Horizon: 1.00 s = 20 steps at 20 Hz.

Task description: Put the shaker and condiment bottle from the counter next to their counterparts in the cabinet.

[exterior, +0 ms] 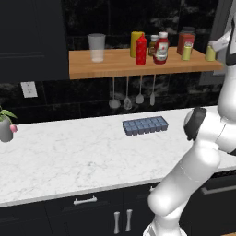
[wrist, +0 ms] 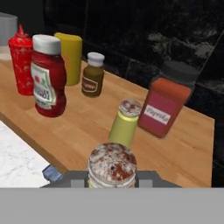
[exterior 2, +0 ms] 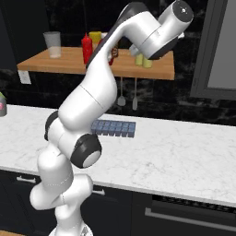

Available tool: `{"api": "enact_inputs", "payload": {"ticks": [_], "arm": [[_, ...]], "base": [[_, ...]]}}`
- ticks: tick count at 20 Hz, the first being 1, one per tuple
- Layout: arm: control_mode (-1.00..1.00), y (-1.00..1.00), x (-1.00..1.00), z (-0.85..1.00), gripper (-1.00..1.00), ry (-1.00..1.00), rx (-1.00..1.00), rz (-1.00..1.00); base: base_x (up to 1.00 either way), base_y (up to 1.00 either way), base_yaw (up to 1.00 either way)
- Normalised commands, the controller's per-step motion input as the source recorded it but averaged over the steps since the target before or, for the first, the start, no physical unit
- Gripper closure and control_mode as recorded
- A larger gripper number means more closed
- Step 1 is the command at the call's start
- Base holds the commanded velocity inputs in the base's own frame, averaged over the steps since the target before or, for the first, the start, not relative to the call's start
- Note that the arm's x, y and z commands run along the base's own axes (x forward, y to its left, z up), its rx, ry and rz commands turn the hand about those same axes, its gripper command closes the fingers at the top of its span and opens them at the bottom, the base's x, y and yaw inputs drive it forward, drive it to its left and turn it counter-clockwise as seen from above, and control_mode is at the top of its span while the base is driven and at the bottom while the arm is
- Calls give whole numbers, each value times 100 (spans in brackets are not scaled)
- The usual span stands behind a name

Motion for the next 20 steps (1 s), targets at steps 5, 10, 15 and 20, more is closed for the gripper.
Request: {"api": "enact_inputs", "payload": {"ticks": [5,10,15,20], "arm": [[-100,-6,24,4,100,13,5,0],[-100,-18,25,5,100,7,4,0],[-100,-27,23,0,100,2,2,1],[-100,-18,16,0,100,2,0,1]], "base": [[0,0,0],[0,0,0],[0,0,0],[0,0,0]]}}
